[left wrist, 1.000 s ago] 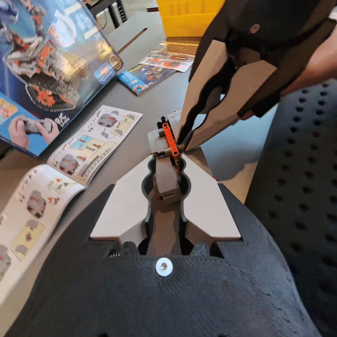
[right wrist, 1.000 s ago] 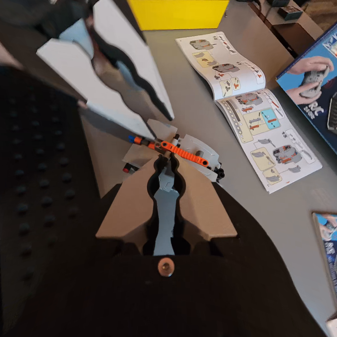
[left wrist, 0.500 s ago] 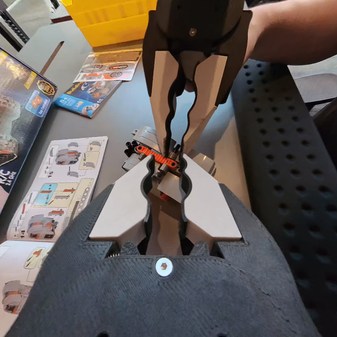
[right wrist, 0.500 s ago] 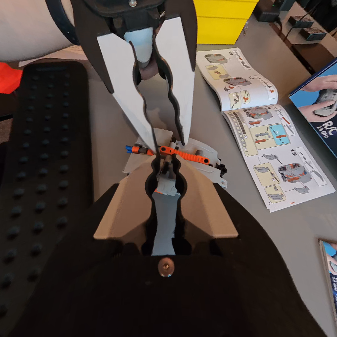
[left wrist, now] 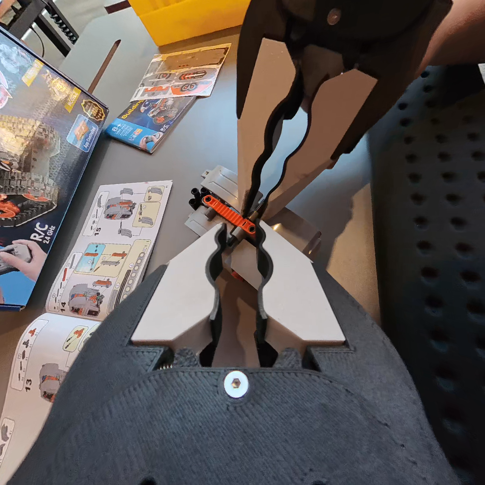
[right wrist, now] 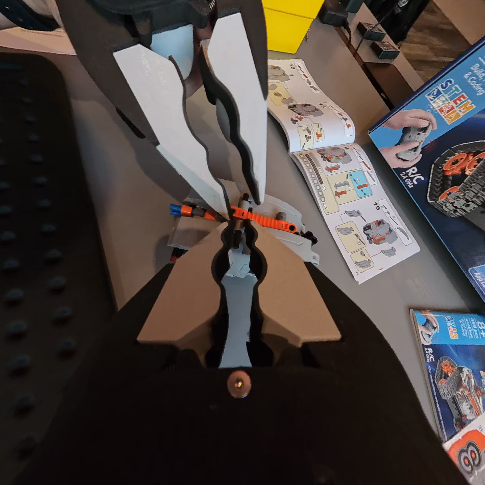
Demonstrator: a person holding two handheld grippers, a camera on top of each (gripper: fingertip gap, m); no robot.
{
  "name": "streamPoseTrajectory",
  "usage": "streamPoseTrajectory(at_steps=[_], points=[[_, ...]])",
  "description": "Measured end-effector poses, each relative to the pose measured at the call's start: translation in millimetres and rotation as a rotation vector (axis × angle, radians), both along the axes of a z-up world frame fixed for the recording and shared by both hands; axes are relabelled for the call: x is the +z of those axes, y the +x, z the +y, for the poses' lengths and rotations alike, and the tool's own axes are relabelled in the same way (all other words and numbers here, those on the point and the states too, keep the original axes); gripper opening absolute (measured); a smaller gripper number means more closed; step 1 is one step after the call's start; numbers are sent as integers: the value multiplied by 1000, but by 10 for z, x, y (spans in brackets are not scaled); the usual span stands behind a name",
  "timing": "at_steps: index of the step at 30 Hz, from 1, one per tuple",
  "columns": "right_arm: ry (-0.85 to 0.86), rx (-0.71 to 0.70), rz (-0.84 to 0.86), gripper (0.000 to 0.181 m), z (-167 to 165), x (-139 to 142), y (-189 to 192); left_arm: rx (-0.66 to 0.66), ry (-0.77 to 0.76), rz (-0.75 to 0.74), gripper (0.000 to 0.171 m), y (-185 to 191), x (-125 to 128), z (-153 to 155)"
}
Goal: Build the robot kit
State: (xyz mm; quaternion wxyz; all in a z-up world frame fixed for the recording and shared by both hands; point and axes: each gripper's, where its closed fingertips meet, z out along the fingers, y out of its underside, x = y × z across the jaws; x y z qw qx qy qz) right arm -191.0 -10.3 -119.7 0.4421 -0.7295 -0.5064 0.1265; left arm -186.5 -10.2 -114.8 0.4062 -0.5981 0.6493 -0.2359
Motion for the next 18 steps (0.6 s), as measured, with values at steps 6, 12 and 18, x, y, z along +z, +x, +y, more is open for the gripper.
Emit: streamPoseTrajectory(at_steps=[6, 12, 18], points=[[-31, -34, 41, 8, 1, -1, -4, -15, -68, 34, 14, 1, -18, -28], [-33, -21, 51, 7, -19, -6, 1, -67, -214, 65, 17, 19, -32, -41], [-25, -15, 17, 8, -5, -8, 5, -90, -293, 150, 16, 16, -45, -40]])
